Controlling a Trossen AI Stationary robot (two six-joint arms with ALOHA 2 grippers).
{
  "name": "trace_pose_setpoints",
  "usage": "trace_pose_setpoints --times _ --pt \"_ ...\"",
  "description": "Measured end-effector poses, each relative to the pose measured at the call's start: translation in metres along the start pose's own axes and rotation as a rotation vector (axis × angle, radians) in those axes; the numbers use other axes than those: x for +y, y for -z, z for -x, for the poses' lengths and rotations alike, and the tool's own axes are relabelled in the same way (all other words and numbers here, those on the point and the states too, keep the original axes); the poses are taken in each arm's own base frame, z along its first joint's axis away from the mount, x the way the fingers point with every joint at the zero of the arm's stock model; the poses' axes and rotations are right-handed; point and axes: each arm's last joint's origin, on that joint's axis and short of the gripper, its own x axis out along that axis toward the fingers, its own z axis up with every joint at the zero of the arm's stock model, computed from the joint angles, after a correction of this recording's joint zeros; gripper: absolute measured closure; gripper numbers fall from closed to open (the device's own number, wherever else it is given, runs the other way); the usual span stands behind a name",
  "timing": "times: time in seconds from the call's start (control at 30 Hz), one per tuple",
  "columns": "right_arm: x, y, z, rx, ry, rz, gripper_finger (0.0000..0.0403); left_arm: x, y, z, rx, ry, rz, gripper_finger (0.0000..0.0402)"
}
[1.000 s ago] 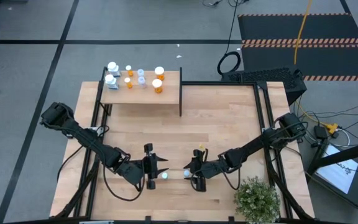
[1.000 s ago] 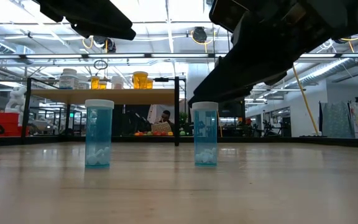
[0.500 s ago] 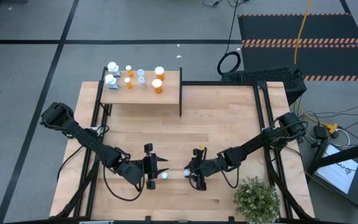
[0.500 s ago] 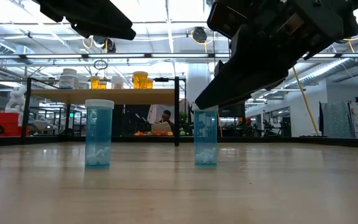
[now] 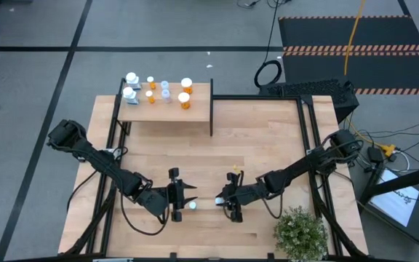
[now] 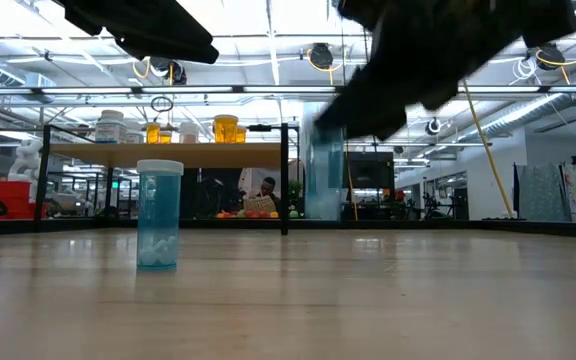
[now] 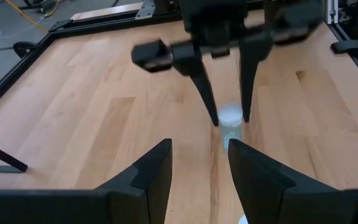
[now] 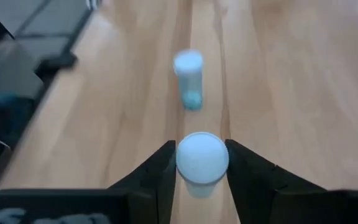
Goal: Pick and place medicine bottles onto shelf by color
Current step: Put the right blue pill bottle on the shelf
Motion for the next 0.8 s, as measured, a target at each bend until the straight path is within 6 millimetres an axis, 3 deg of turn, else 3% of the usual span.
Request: trace_pose_setpoints --times 0.17,0.3,0.47,0.8 --pt "-0.004 -0.023 0.022 -0.083 -0.011 -0.024 0.0281 0.001 -0.001 0.002 0.001 -0.002 -0.019 0.0243" --pt "-0.018 -0.044 0.044 -0.145 0.01 -0.062 0.0281 0.003 0.002 0.001 0.033 -0.02 -0.049 0.0243" --pt "-0.043 -0.068 0.071 -0.156 0.06 -0.052 0.028 0.012 0.005 -0.003 0.075 -0.056 -0.049 0.0243" --pt "-0.103 -0.148 0.12 -0.154 0.187 -0.054 0.028 0.028 0.004 -0.013 0.1 -0.103 -0.035 0.0243"
